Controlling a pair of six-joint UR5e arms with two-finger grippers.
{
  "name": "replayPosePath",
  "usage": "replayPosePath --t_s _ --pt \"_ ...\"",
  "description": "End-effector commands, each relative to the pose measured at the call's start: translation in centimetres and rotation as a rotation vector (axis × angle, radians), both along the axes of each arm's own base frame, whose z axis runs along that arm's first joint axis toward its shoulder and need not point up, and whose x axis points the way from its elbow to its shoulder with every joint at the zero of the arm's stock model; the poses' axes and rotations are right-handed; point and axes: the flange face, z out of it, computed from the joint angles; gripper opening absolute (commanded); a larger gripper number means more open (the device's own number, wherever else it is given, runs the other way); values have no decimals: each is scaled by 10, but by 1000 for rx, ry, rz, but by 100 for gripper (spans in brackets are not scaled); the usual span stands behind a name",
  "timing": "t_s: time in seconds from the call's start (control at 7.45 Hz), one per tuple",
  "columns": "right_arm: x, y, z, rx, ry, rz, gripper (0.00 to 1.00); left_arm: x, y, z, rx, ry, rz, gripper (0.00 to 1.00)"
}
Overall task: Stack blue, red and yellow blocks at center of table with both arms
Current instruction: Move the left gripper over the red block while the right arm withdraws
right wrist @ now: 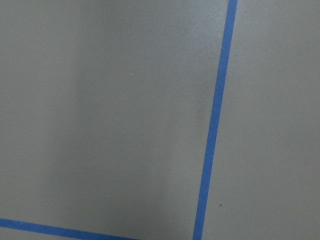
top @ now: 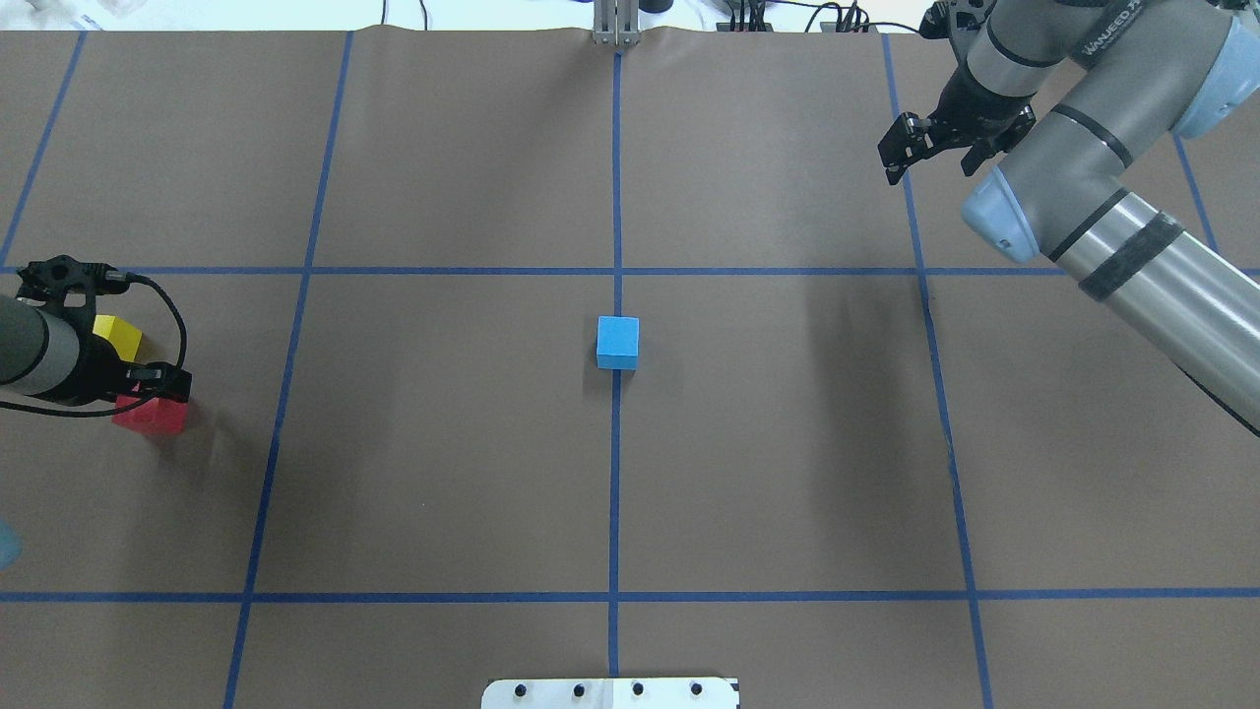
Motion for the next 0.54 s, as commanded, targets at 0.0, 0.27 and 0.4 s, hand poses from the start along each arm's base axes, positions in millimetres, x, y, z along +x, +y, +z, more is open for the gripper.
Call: replayPosePath --t_s 0.0,0.27,0.4 --pt "1 2 4 1 0 -1 100 1 -1 0 2 -3 2 0" --pt "3 2 4 -4 -4 0 100 0 1 -13 6 9 12 0" --pt "5 1 4 -6 -3 3 100 7 -9 -24 -7 -3 9 0"
